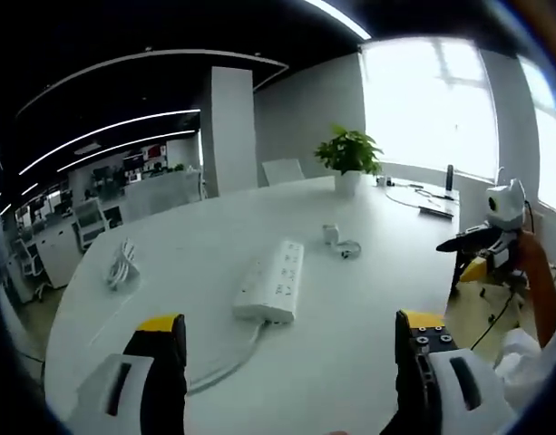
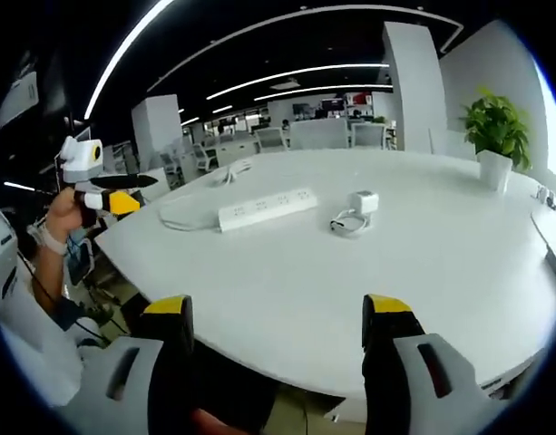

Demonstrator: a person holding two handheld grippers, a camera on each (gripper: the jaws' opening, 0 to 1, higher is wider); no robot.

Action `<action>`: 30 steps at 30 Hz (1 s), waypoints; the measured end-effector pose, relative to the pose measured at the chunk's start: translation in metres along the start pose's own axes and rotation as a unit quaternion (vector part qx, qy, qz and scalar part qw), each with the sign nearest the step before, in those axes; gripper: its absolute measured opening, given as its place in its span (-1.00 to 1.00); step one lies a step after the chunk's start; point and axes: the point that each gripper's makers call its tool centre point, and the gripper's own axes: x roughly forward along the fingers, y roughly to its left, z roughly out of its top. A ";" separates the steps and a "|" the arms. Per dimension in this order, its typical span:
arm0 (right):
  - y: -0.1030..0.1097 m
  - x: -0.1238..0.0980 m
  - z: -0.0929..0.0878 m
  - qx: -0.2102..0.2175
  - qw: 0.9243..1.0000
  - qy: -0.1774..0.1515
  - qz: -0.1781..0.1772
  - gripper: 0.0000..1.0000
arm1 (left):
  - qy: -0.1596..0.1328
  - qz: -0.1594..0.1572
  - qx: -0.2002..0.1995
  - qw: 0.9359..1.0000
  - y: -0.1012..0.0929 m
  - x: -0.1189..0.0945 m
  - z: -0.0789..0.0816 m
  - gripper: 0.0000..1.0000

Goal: Straighten the power strip on the desk, plug the charger into it

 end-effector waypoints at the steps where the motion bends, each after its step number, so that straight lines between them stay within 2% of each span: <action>1: -0.001 0.002 0.000 0.001 1.000 0.000 0.002 0.49 | 0.003 -0.002 -0.001 1.000 0.002 0.007 0.001 0.92; 10: -0.013 0.019 -0.006 0.015 1.000 0.012 0.016 0.49 | 0.025 -0.018 -0.007 0.999 0.011 0.059 0.003 0.92; 15: -0.016 0.023 -0.007 0.017 1.000 0.016 0.016 0.49 | 0.034 -0.020 0.002 0.999 0.015 0.084 0.005 0.92; 16: -0.015 0.025 -0.008 0.019 1.000 0.016 0.016 0.48 | 0.035 -0.018 0.011 0.999 0.018 0.095 0.006 0.92; 25: -0.022 0.030 -0.008 0.040 0.999 0.005 0.002 0.40 | 0.082 -0.023 0.016 0.996 0.027 0.150 -0.010 0.92; 30: -0.025 0.031 -0.009 0.040 0.999 0.011 0.001 0.41 | 0.103 -0.026 0.017 0.994 0.030 0.166 -0.018 0.87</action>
